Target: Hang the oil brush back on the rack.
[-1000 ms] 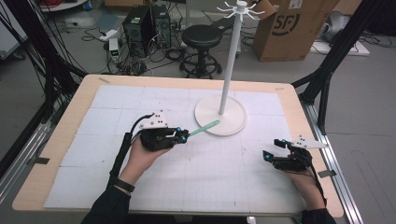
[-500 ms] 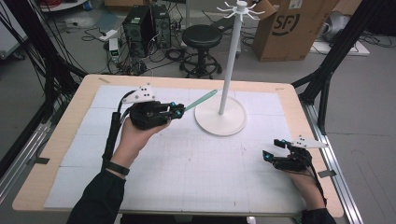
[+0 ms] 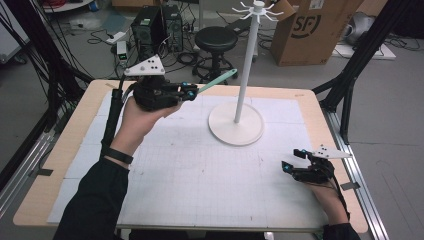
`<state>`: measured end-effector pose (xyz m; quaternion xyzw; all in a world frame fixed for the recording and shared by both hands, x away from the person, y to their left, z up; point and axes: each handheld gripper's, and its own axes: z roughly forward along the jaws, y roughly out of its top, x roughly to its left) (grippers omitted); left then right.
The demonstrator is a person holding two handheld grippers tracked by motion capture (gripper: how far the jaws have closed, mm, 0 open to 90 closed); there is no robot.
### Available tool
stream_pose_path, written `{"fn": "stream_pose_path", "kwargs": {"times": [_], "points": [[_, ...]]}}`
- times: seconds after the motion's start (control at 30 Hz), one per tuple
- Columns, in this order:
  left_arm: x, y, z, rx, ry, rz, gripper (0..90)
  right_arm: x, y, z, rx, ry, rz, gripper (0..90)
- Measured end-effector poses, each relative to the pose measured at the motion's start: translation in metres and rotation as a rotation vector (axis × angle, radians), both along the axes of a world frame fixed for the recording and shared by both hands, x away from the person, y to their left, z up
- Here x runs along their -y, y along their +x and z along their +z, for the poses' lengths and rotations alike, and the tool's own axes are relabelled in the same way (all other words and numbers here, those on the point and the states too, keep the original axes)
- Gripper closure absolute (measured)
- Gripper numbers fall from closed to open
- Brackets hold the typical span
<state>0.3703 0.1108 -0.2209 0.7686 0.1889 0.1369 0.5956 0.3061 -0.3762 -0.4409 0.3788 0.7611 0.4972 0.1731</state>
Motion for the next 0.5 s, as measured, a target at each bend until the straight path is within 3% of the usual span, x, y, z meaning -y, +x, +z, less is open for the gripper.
{"fn": "stream_pose_path", "kwargs": {"times": [0.17, 0.3, 0.5], "points": [[-0.003, 0.005, 0.016, -0.002, -0.004, -0.003, 81.9, 0.0, 0.0, 0.0, -0.002, 0.005, -0.001, 22.8], [-0.006, 0.007, 0.029, 0.003, 0.024, 0.002, 81.9, 0.001, 0.0, 0.0, -0.003, 0.004, 0.001, 22.7], [-0.01, 0.012, 0.046, 0.008, 0.015, 0.011, 81.8, 0.0, 0.0, 0.0, -0.002, 0.002, 0.003, 22.8]]}}
